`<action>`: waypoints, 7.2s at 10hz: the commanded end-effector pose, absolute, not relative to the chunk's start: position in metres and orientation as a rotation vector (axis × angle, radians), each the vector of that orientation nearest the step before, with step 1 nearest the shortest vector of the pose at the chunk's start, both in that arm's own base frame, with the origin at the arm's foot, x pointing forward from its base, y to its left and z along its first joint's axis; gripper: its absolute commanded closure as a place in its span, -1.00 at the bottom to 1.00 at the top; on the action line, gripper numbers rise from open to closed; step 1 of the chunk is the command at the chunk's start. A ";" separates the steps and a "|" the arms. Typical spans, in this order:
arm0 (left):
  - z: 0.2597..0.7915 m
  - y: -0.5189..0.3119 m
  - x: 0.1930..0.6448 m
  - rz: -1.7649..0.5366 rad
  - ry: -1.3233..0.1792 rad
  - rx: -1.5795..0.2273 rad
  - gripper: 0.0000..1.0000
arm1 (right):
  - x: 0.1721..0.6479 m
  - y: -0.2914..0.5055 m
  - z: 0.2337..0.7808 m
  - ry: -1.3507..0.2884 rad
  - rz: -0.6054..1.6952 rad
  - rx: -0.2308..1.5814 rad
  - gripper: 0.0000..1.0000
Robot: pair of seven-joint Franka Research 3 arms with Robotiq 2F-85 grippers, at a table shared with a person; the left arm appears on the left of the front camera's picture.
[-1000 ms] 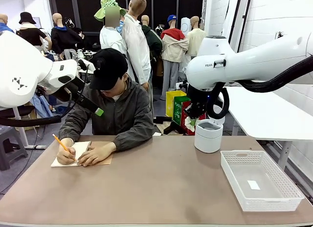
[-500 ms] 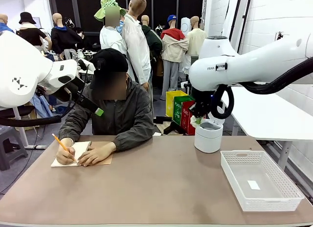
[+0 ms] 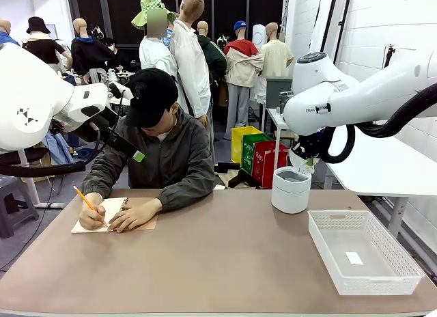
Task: Sort the paper based on its condition.
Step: If a person hands you a paper, place it in the Organizing basket , and if it's crumpled, put it in the Trash can.
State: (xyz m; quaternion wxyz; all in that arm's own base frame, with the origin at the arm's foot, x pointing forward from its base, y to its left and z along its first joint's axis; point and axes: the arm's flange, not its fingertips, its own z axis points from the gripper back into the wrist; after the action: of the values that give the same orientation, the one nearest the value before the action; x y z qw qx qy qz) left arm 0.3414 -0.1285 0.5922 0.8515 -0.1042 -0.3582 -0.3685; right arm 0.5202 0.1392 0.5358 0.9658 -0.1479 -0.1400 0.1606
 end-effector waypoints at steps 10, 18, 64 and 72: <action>0.594 -0.127 0.342 -0.775 -0.750 -0.224 -1.00 | 0.604 0.166 0.509 -0.214 0.553 -0.402 1.00; 0.594 -0.127 0.342 -0.775 -0.750 -0.224 -1.00 | 0.633 0.169 0.495 -0.168 0.590 -0.410 1.00; 0.594 -0.127 0.342 -0.775 -0.750 -0.224 -1.00 | 0.480 0.268 0.505 -0.524 0.831 -0.099 -1.00; 0.594 -0.127 0.342 -0.775 -0.750 -0.224 -1.00 | 0.423 0.272 0.552 -0.524 0.911 0.090 -1.00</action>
State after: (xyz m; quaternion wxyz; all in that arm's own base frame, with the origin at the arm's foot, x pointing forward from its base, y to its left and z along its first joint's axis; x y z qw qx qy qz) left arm 0.3414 -0.1286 0.5921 0.8516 -0.1040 -0.3579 -0.3686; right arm 0.4344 0.2878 0.5533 0.8711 0.0303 -0.2539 0.4193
